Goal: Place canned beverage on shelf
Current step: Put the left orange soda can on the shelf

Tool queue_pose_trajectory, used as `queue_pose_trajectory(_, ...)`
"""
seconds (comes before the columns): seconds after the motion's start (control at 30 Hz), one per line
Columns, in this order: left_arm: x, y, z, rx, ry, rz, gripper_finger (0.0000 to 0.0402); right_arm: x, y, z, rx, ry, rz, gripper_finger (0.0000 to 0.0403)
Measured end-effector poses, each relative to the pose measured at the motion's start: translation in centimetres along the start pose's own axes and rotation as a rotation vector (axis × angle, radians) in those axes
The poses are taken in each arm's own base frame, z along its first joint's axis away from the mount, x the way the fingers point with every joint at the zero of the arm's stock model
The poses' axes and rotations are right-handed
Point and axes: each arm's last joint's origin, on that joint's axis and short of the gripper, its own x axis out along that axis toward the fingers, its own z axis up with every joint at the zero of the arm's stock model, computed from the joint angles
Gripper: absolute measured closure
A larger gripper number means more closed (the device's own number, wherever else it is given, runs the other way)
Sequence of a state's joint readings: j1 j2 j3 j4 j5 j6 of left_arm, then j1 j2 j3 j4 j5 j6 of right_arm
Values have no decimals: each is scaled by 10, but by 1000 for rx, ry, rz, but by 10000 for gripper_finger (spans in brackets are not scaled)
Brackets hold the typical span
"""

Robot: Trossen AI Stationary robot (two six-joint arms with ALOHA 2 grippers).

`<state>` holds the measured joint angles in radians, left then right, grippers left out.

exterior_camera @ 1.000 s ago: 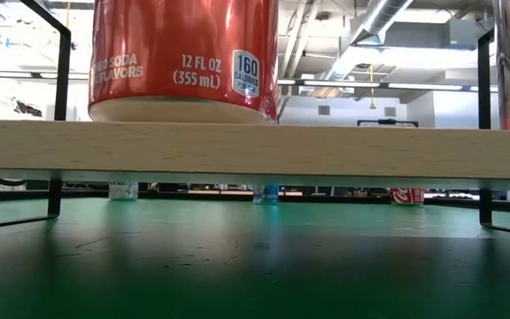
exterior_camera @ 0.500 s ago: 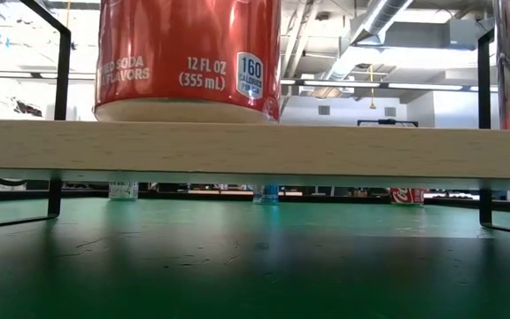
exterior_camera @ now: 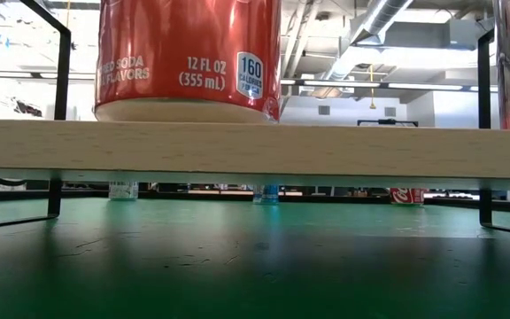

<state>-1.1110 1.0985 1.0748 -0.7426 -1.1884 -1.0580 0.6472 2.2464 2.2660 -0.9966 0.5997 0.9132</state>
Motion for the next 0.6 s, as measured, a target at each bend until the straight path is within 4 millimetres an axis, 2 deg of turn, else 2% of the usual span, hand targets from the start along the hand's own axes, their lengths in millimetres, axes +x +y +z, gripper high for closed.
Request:
queue_pose_trajectory(0.23,0,0,0,0,2,-1,9,6,1,-10,-2,8,-10,19)
queue_pose_trajectory(0.6,0,0,0,0,1,0,9,10,0,-8,13,21,10,19)
